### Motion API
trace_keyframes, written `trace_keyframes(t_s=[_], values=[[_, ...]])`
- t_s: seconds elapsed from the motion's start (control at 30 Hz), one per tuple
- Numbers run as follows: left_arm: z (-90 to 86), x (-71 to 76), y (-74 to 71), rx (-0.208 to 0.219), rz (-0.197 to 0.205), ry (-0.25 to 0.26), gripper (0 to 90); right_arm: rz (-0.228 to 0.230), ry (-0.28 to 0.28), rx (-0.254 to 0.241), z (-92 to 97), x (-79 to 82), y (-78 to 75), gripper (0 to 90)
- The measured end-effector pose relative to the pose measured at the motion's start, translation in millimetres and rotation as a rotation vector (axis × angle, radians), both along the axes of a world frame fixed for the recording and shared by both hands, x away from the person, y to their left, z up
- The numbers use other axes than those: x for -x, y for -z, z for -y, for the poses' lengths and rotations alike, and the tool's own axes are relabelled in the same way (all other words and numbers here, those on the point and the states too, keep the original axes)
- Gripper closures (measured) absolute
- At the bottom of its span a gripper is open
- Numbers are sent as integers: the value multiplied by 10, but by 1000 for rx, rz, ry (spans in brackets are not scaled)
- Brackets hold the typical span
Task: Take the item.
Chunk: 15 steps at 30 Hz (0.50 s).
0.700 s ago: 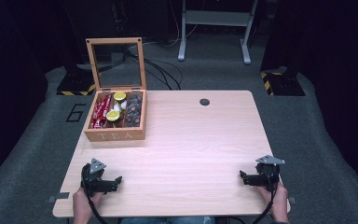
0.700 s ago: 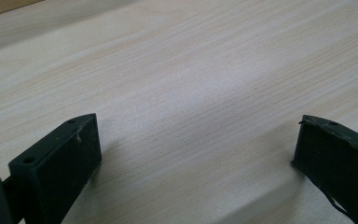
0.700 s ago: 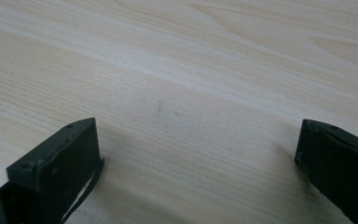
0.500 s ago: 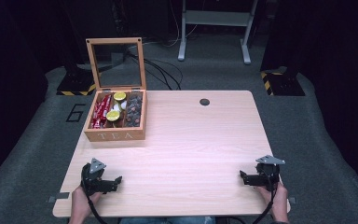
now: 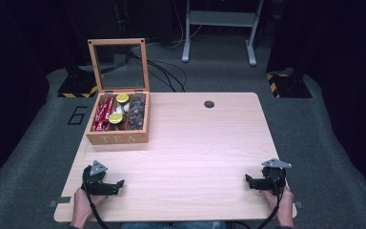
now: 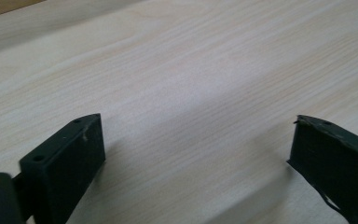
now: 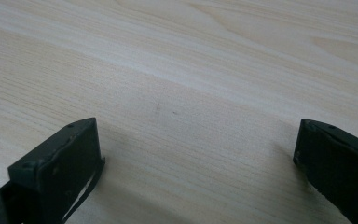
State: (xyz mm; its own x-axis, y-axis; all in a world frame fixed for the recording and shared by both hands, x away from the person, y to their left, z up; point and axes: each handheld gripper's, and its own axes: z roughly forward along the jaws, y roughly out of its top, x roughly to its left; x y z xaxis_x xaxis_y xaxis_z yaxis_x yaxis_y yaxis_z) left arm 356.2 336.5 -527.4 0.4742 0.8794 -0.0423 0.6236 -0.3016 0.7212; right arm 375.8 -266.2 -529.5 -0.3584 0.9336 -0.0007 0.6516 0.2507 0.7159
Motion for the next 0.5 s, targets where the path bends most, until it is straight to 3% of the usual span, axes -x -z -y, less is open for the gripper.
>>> trace_keyframes(t_s=[0.5], values=[[-83,-161,-289,58,41,-15,59,-2,2,4,-1,4,-2,0]])
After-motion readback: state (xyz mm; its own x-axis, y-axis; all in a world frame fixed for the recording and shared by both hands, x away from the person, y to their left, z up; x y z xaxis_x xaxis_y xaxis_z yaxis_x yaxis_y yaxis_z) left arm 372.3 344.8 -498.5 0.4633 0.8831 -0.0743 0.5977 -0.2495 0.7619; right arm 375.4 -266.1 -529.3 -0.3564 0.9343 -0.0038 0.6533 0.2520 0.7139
